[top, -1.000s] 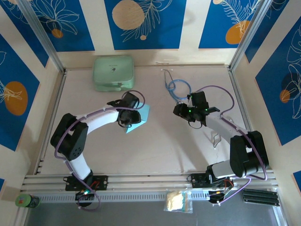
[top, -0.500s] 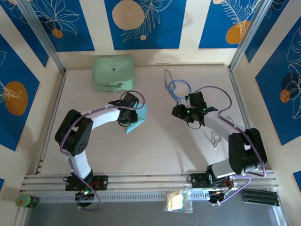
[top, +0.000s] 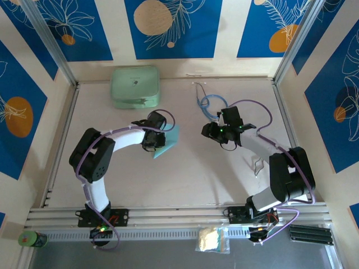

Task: Fold a paper plane with a square sheet of paper (pick it up from the middle)

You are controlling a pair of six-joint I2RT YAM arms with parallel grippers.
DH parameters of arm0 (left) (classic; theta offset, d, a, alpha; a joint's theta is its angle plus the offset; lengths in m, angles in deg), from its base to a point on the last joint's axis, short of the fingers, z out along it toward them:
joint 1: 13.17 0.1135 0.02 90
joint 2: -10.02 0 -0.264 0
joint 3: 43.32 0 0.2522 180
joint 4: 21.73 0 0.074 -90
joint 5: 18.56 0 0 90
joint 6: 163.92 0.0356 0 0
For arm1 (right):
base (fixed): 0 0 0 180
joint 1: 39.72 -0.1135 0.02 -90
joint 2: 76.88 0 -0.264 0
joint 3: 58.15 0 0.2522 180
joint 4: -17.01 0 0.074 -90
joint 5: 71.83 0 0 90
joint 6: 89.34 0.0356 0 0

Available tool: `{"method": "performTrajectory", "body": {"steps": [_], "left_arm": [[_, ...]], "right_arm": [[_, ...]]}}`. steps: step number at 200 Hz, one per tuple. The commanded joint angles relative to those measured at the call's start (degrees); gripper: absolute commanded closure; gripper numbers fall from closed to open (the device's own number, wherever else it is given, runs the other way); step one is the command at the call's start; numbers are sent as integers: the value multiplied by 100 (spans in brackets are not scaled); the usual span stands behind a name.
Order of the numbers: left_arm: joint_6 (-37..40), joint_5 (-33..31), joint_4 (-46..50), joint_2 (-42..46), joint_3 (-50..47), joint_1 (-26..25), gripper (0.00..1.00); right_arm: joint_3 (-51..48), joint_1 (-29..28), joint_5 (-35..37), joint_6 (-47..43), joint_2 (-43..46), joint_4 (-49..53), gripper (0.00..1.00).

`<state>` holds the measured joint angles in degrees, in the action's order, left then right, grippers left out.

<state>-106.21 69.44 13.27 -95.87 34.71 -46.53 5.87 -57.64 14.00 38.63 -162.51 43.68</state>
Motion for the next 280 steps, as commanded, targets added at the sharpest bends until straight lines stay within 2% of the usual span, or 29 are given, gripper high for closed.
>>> {"method": "performTrajectory", "body": {"steps": [1,19,64,95,134,181,231,280], "left_arm": [[510,409,-71,-138,15,-223,89],[708,631,-240,-168,-18,-375,89],[921,1275,-801,-255,-114,-537,90],[935,1153,-870,-157,-198,-557,90],[882,1025,-904,-55,-291,-549,88],[744,1008,-1010,-37,-320,-553,81],[470,1082,-1097,165,-376,-539,73],[100,1280,-1545,811,-897,-552,65]], "right_arm": [[161,-63,-236,58,-146,37,52],[168,-119,-409,157,-261,-43,53],[424,-374,-1194,302,-985,-316,67],[1046,-567,-1437,73,-1792,-160,73],[1976,-760,-1412,-255,-2690,232,75],[2429,-907,-718,-71,-3180,828,77],[1725,-900,-98,981,-2693,939,77],[1644,-922,135,1503,-2516,1151,76]]}}
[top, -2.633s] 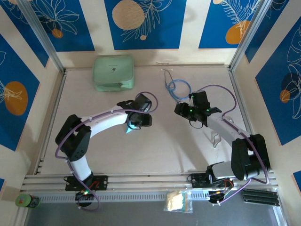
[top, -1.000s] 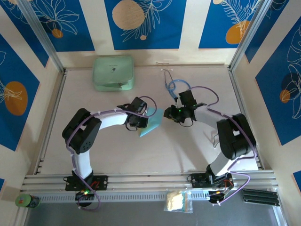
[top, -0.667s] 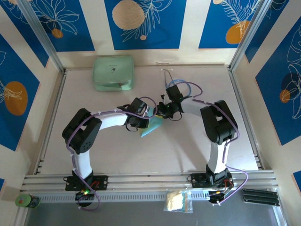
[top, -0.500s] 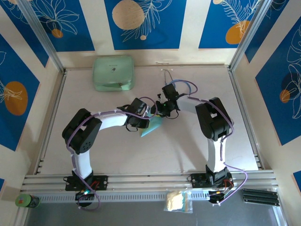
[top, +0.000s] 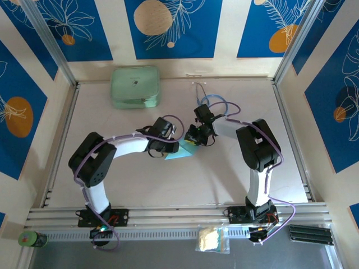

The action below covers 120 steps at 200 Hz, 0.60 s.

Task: Fold a paper plane with a square sheet of paper (pick it up from the middle)

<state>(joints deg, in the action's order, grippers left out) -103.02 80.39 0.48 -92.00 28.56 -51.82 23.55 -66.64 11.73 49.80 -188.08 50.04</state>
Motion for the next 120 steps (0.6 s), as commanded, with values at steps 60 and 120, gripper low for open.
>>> {"method": "performTrajectory", "body": {"steps": [60,120], "left_arm": [[-638,173,-670,879,-855,-107,66],[-1221,608,-1524,771,-1091,-129,81]], "right_arm": [[21,15,344,368,-25,625,76],[59,54,318,333,-94,675,76]]}}
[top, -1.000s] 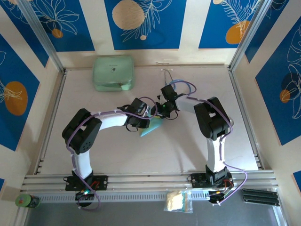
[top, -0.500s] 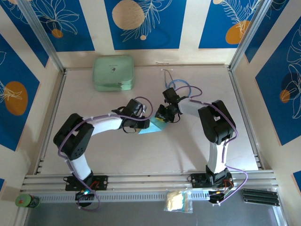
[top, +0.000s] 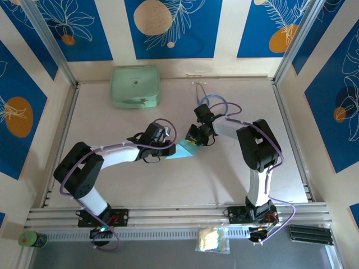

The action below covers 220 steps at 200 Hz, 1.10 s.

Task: Fold a paper plane with a square sheet of paper (pick it up from the middle)

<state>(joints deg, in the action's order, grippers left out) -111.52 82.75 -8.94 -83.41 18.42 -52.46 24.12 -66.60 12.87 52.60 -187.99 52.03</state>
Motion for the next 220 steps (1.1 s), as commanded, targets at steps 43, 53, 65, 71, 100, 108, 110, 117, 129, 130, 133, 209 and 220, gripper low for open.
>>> {"method": "performTrajectory", "body": {"steps": [43,53,65,71,100,108,110,117,129,130,133,209,220], "left_arm": [[-666,425,-836,-544,-36,-88,85],[-671,343,-689,-653,31,-85,86],[-695,186,-489,-740,91,-82,87],[-704,97,-401,-760,109,-81,87],[-721,-138,-173,-803,139,-65,88],[-751,-132,-112,-830,158,-70,88],[-760,-126,-107,-840,163,-70,88],[-801,-112,-52,-873,176,-75,88],[-893,-94,32,-928,177,-67,88],[-904,-94,38,-930,181,-69,88],[-930,-94,68,-938,184,-66,88],[-1365,188,1132,-1068,690,-68,87],[-1430,235,1260,-1098,770,-63,87]], "right_arm": [[-21,93,138,36,-121,469,76],[-6,96,113,27,-128,461,76],[-7,116,61,2,-122,448,76],[-4,121,41,-15,-109,434,76],[15,130,-142,-184,-26,306,74],[15,133,-214,-240,30,245,73],[20,144,-234,-251,55,227,73],[10,151,-299,-288,131,152,71],[0,182,-398,-333,292,41,67],[2,186,-404,-334,309,34,67],[-8,191,-416,-334,362,21,66],[-1640,406,-389,1157,1964,-297,57],[-1865,377,-399,1419,2140,-403,55]]}}
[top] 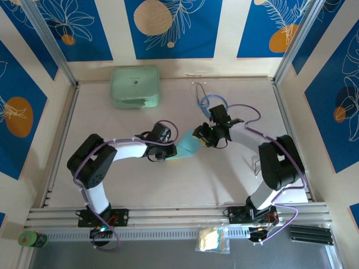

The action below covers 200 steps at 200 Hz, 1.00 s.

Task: Fold a paper plane with a square sheet of paper (pick it up from the middle)

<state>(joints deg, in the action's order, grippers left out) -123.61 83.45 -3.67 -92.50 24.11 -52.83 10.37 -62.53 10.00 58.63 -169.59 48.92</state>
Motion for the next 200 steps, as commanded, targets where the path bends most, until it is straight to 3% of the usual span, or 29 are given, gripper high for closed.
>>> {"method": "performTrajectory", "body": {"steps": [1,47,200], "left_arm": [[-223,168,745,-185,212,-29,87],[-470,248,787,-218,266,-11,86],[-580,322,800,-227,216,-4,86]], "right_arm": [[-509,-34,-109,840,307,-101,55],[-994,-307,-183,1546,289,-694,54],[-686,-527,-535,1467,-491,-1184,65]]}}
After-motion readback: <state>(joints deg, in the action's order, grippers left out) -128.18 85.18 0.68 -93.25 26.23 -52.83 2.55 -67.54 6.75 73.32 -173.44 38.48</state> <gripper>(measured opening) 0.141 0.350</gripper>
